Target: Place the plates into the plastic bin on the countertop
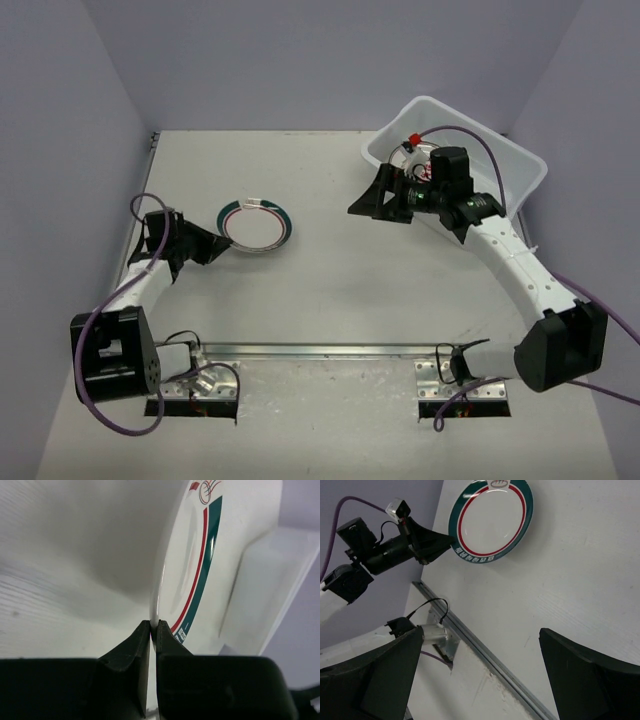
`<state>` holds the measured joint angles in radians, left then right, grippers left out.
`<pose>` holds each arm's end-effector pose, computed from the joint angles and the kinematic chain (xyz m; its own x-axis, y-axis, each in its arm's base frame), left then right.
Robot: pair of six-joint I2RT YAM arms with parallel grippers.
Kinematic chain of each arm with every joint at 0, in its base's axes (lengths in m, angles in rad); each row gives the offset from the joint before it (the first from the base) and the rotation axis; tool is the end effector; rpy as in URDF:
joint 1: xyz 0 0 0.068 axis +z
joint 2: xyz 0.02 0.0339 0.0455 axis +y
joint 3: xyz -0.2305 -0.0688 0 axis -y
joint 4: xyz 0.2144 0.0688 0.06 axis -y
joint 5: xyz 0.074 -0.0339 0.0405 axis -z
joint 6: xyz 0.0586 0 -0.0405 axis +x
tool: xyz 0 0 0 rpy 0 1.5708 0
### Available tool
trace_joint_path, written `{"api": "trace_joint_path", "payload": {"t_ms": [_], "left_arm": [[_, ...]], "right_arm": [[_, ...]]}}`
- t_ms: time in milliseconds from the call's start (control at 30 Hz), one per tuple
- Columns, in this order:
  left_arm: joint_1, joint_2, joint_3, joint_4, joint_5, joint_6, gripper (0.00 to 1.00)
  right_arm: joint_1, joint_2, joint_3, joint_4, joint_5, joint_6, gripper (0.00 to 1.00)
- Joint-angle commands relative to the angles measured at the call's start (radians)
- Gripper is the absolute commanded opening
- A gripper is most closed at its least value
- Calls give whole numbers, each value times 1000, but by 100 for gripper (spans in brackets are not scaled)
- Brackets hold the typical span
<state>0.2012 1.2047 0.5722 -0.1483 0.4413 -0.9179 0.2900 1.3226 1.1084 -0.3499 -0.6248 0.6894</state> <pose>0.2363 0.0227 0.1610 -0.5116 -0.8374 -0.1927 -0.4770 0.4633 -0.7469 0.2665 0.1153 0.2850 -0.8441 0.2865 -0.4532 -0.2186 0.5879 0.7788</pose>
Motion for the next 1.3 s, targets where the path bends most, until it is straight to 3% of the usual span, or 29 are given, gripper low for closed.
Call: {"api": "trace_joint_path", "payload": {"t_ms": [0,133,233,300,400,433,500,533,700,767,800,833,867,900,933,967,1000,1067,1100,1167,1267], "left_arm": [[-114,-166,6,105,235,31,0],[-190,-256,-9,99,271,-25,0],[-214,-294,-19,96,323,-41,0],[-221,-296,-8,96,352,-46,0],[-236,-294,23,98,380,-55,0],[-241,-288,39,96,388,-58,0],[-248,-264,56,97,402,-55,0],[-251,-254,64,98,405,-55,0],[-263,-204,125,104,422,-43,0],[-266,-192,151,105,424,-42,0],[-265,-184,169,105,424,-39,3],[-264,-176,186,105,425,-34,12],[-264,-175,197,105,425,-29,13],[-265,-167,226,31,401,-5,53],[-266,-160,277,-36,339,52,81],[-265,-153,319,-118,285,100,94],[-264,-147,347,-210,240,131,100],[-260,-151,415,-321,74,198,100],[-258,-156,420,-366,61,213,100],[-256,-189,450,-473,-135,239,100],[-254,-247,414,-509,-310,284,100]], "right_arm": [[-4,87,92,26,-57,17,99],[-3,145,103,40,-96,19,93],[3,153,38,168,-179,102,72],[21,171,21,179,-185,118,64],[60,207,24,159,-172,108,62],[71,208,14,157,-167,123,55],[75,192,-17,226,-177,165,31],[78,185,-30,250,-179,181,25],[97,188,0,210,-177,169,23],[98,184,1,214,-178,172,6],[98,180,-1,218,-175,178,0],[98,178,1,217,-172,180,0],[93,176,2,216,-171,180,0],[73,174,8,208,-162,193,0],[43,165,11,197,-140,205,0],[15,157,11,191,-119,220,0],[-9,152,11,189,-104,239,0],[-86,137,18,175,-77,266,0],[-119,134,28,149,-49,268,0],[-227,116,66,98,31,280,0],[-362,68,45,84,256,349,0]]}}
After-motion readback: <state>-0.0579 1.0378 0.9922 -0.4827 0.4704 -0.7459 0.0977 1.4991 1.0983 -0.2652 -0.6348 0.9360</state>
